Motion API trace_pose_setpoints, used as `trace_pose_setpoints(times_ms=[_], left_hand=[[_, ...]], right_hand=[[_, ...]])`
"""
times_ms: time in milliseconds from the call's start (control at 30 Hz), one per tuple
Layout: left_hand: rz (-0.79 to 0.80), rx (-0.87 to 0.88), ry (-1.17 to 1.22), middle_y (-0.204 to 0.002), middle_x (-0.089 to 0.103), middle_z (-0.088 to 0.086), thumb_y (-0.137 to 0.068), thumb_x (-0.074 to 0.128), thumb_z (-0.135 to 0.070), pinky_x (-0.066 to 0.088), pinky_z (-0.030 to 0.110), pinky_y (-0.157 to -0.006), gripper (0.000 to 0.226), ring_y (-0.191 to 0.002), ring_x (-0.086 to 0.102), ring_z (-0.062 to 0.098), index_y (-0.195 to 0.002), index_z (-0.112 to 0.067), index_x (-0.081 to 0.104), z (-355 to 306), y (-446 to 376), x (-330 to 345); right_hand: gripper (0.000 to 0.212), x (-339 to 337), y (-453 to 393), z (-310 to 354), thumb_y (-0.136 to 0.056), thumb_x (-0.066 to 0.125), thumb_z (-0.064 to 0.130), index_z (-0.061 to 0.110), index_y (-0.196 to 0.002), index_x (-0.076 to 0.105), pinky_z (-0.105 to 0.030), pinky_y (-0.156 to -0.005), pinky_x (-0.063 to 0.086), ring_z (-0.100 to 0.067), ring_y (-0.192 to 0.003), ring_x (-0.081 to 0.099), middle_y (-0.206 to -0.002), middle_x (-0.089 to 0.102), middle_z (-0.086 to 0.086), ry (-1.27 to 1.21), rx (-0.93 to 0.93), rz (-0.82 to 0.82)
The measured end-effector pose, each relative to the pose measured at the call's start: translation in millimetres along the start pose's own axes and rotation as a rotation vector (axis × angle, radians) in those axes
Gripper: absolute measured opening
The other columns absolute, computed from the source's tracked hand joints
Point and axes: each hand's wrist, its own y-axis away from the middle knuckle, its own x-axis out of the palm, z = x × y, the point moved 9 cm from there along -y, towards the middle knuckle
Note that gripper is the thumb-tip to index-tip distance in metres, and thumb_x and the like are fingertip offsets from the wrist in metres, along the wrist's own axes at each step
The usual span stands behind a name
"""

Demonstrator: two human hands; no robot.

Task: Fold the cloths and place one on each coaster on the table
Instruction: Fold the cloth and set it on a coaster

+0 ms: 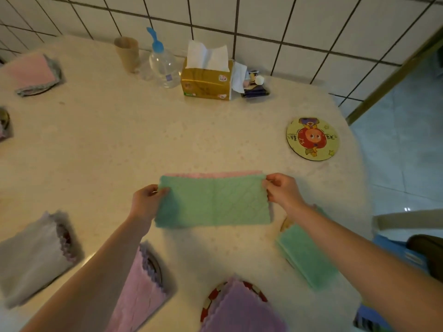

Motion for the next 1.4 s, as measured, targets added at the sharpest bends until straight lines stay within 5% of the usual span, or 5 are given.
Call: trace_pose_setpoints(times_ms=[533, 767, 967, 1200, 1400], left_hand=[[-0.067, 0.023, -0.176, -0.066, 0.057, 0.003, -0.087, 0.065, -0.022, 0.037, 0.028, -0.053, 0.014, -0.059, 0.047, 0.018, -0.08, -0.01, 0.064, 0.9, -21.7, 2.0], [-0.377, 0.148, -0.494, -0.108, 0.063, 0.009, -0.094, 0.05, -0.032, 0.045, 0.038, -0.076, 0.025, -0.095, 0.056, 0.03, -0.109, -0.013, 0.058, -27.3, 16.3, -23.7], [0.254, 0.9, -1.009, -0.141, 0.05, 0.003, -0.095, 0.033, -0.031, 0.032, 0.037, -0.11, 0.044, -0.135, 0.041, 0.025, -0.132, -0.016, 0.052, -8.5, 111.3, 92.4], [0.307, 0.819, -1.33, -0.147, 0.043, -0.002, -0.088, 0.035, -0.035, 0.022, 0.039, -0.107, 0.054, -0.135, 0.041, 0.025, -0.139, -0.021, 0.047, 37.4, 106.9, 76.7], [0.256, 0.649, -1.255, -0.155, 0.012, -0.009, -0.095, 0.029, -0.03, 0.017, 0.031, -0.114, 0.054, -0.144, 0.016, 0.018, -0.148, -0.026, 0.028, 46.3, 87.5, 27.8]], right_hand=[[0.018, 6.2, -35.2, -0.4, -0.089, 0.061, 0.027, 0.01, -0.096, 0.063, -0.03, -0.074, 0.05, -0.017, -0.078, 0.059, -0.088, 0.063, -0.002, 0.336, -0.09, -0.099], [0.02, 7.8, -3.0, 38.9, -0.096, 0.048, 0.024, 0.01, -0.111, 0.05, -0.034, -0.066, 0.053, -0.022, -0.082, 0.062, -0.103, 0.063, -0.009, 0.561, -0.315, -0.098], [0.052, 94.1, 103.9, 24.0, -0.08, 0.045, 0.011, 0.012, -0.132, 0.049, -0.039, -0.099, 0.045, -0.025, -0.126, 0.048, -0.135, 0.053, -0.006, 1.123, -1.084, 0.237], [0.062, 81.7, 103.8, -13.4, -0.071, 0.029, 0.004, 0.011, -0.126, 0.056, -0.036, -0.094, 0.048, -0.026, -0.122, 0.052, -0.133, 0.055, -0.005, 1.3, -0.99, 0.276], [0.07, 59.6, 102.3, -12.3, -0.05, 0.068, -0.004, 0.011, -0.118, 0.06, -0.031, -0.08, 0.053, -0.023, -0.107, 0.057, -0.117, 0.06, -0.005, 1.317, -0.982, 0.315]])
